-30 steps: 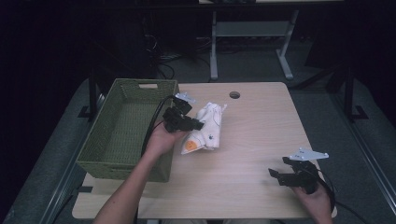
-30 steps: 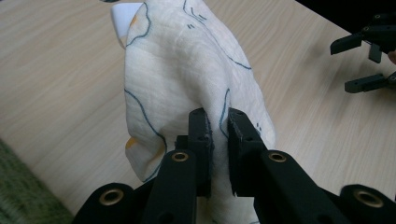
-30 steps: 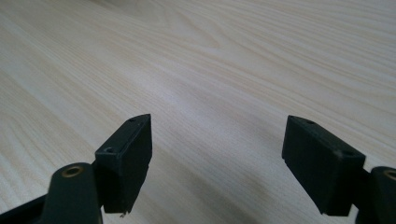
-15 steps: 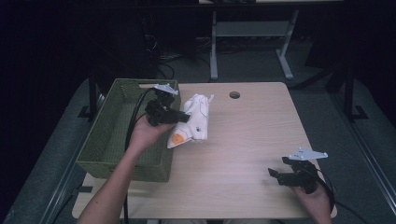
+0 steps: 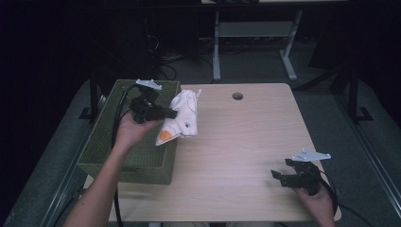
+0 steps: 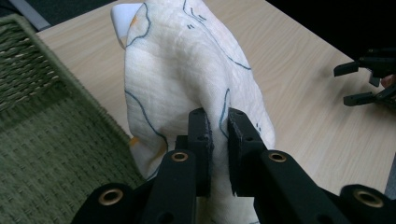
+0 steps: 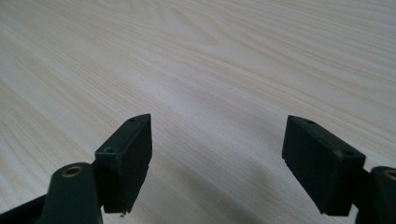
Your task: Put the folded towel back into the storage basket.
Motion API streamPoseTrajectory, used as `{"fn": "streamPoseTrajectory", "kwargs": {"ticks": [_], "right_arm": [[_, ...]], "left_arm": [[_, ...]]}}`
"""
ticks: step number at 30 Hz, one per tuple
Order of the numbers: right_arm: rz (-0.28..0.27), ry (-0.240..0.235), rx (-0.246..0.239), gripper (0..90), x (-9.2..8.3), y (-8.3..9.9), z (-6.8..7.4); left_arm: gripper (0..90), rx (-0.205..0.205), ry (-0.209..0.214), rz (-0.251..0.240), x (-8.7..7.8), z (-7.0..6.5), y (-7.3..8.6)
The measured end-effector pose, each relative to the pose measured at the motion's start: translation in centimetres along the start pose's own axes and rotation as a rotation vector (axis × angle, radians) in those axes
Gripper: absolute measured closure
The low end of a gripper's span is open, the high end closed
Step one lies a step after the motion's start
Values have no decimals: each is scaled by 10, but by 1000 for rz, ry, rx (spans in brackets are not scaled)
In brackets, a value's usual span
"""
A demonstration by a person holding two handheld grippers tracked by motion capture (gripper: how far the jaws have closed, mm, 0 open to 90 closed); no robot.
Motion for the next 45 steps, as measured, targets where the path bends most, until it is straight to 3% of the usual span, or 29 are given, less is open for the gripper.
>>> {"fn": "streamPoseTrajectory", "kwargs": {"ticks": [9,24,45], "right_arm": [[3,2,5,237,2,0,-1],[6,6,13,237,4,1,-2],[16,13,12,237,6,1,-2]], "left_arm": [[815,-7,-32,0,-17,16,2],[813,-53,-84,3,-42,47,17],[809,-67,-142,53,-55,76,44]]}}
Point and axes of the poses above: each handheld gripper's, and its own axes: x roughly forward along the jaws, y roughly out of its underside, z roughly to its left, the point moved 1 cm from there along x, roughly forward along the jaws, and after that the axes turned 12 degrees about -z, right-handed, at the moved point
